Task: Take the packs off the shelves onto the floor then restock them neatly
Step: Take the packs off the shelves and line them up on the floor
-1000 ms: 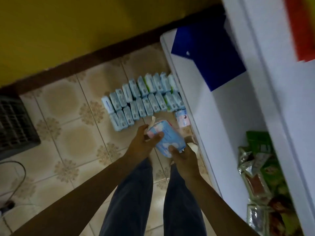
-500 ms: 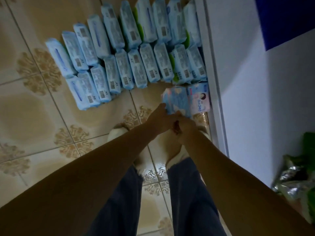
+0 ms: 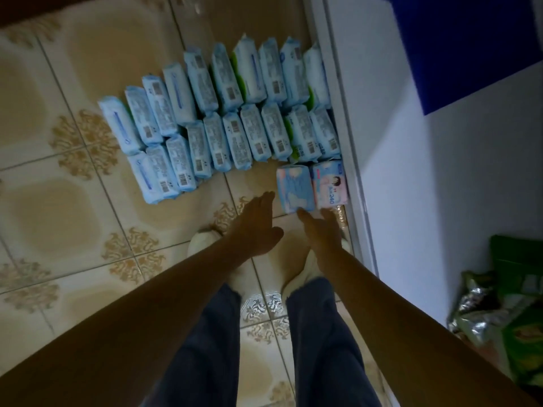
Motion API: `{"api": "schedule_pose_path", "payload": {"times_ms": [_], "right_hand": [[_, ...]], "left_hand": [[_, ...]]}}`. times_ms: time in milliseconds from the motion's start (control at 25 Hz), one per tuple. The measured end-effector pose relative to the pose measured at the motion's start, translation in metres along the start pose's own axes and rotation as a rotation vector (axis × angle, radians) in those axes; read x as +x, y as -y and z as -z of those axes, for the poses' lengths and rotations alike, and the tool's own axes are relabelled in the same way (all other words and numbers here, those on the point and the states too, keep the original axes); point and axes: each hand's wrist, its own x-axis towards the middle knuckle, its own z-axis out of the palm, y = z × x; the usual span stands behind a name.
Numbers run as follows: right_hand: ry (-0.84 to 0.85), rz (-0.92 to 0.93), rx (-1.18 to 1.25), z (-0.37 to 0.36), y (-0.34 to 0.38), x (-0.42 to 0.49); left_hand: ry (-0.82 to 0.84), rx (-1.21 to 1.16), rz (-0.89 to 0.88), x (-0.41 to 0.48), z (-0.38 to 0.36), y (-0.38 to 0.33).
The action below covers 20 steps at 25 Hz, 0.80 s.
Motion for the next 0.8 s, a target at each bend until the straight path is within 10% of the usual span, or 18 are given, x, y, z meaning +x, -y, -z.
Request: {"api": "schedule_pose_path", "payload": {"times_ms": [160, 440, 800], "right_hand": [[-0.066, 0.521, -0.599, 0.042, 0.046, -0.092], [-0.181, 0.967, -0.860, 0.120, 0.151, -0.306], [-0.646, 0.956, -0.962, 0.198, 0.117, -0.539]], "left_hand": [[-0.286, 0.482, -0.190, -0.086, 0.070, -0.019], [-0.503, 0.585, -0.304, -0.275, 0.214, -0.082], [-0.734, 0.603, -0.747, -0.461, 0.242, -0.137]]}}
